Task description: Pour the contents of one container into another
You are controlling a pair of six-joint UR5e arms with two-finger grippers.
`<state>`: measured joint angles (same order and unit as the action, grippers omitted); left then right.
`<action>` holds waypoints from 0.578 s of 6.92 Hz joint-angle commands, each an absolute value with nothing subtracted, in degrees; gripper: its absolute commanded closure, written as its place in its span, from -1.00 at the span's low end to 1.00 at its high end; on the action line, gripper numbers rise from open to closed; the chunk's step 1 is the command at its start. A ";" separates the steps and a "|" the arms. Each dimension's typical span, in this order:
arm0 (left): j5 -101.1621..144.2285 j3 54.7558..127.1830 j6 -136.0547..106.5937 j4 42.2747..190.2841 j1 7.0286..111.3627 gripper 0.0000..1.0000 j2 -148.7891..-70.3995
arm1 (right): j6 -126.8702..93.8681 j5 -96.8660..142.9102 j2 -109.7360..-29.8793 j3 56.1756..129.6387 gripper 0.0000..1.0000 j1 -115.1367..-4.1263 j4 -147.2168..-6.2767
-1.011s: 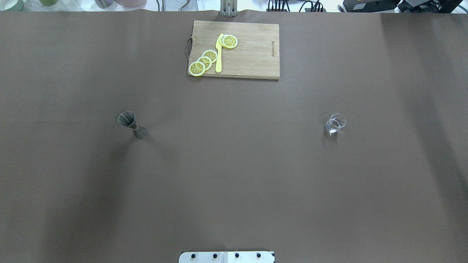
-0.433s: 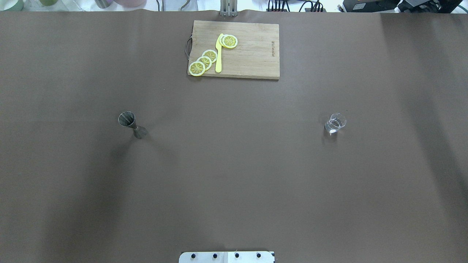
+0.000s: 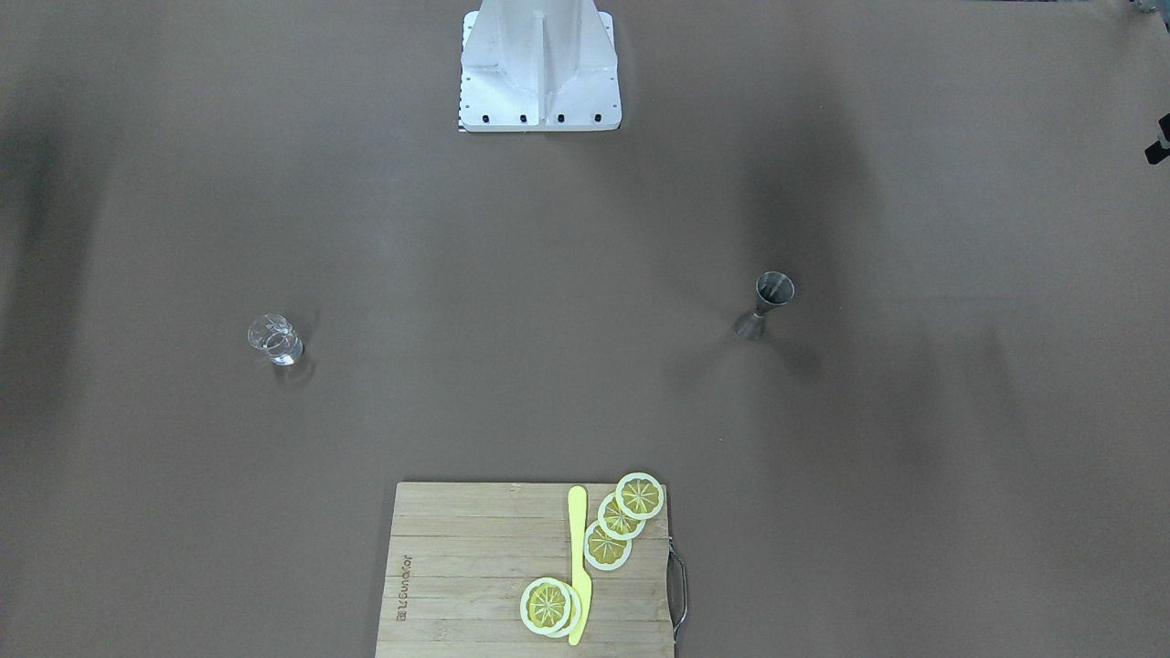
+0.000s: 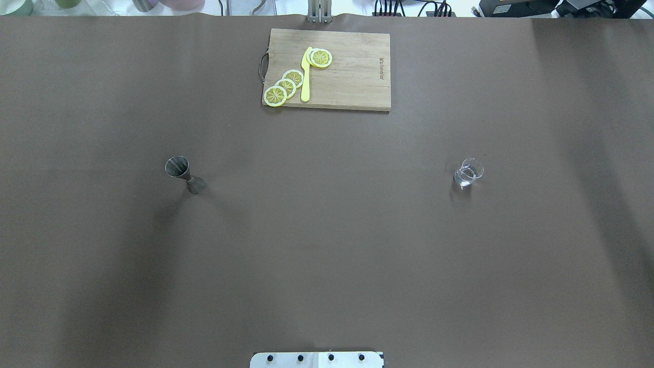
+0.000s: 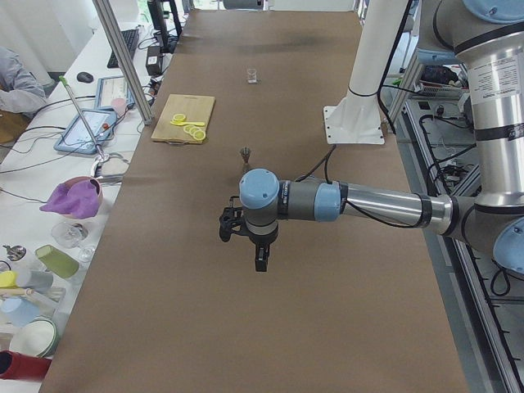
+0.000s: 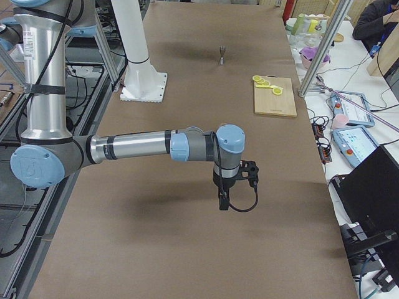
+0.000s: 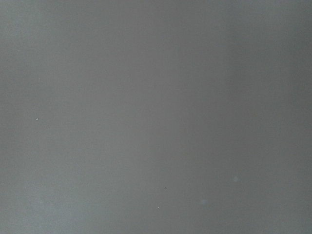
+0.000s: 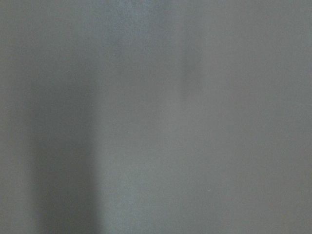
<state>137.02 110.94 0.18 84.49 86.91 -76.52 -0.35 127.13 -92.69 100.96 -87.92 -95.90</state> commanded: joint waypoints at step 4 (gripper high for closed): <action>137.02 110.74 0.44 84.55 86.66 -0.96 -76.64 | -0.53 127.35 -92.81 101.07 -1.00 -87.89 -95.89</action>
<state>137.02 110.91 0.40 84.55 86.68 -76.64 -0.49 127.28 -92.81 101.07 -87.89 -95.96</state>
